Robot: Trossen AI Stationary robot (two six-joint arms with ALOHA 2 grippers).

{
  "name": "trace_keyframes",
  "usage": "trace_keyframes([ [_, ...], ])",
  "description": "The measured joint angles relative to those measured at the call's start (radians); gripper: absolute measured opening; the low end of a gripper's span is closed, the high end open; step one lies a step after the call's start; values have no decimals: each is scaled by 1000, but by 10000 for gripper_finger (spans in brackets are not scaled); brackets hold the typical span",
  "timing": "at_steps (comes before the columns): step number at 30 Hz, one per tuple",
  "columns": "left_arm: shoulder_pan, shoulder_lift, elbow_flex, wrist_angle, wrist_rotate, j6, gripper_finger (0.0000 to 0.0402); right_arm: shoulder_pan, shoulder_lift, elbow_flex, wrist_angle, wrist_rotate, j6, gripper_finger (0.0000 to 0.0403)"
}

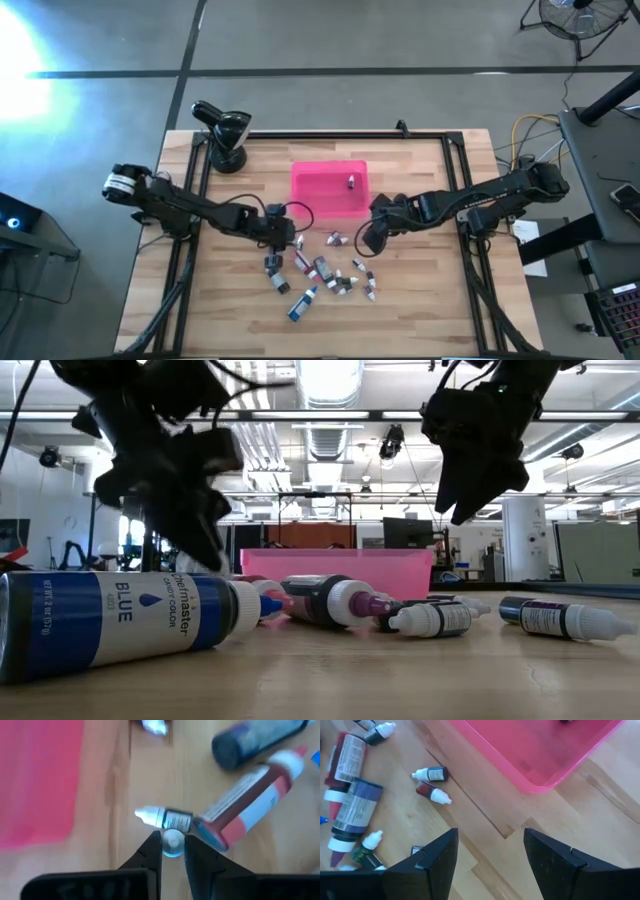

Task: Pick & Place food coloring
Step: Put the red food coloring bottle into the pink bin, then put the green food coloring bottle into the pink bin

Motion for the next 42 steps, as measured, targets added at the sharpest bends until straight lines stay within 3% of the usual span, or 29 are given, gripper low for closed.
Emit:
trace_keyframes([
  [5,8,-77,44,-46,-49,28,34,-1,2,-1,39,-25,-11,219],
  [12,68,-98,149,-75,-182,198,33,0,62,-3,45,-41,3,219],
  [20,260,-19,201,-56,-177,252,35,20,113,-3,103,-120,13,219],
  [25,340,1,201,-74,-126,156,79,63,107,-3,97,-129,15,219],
  [33,313,-9,219,-94,-124,149,152,154,106,-3,96,-207,-107,219],
  [36,295,-9,253,-178,-102,145,157,187,106,-3,93,-218,-133,219],
  [42,238,-10,303,-337,-95,105,158,221,147,-3,73,-262,-1,219],
])
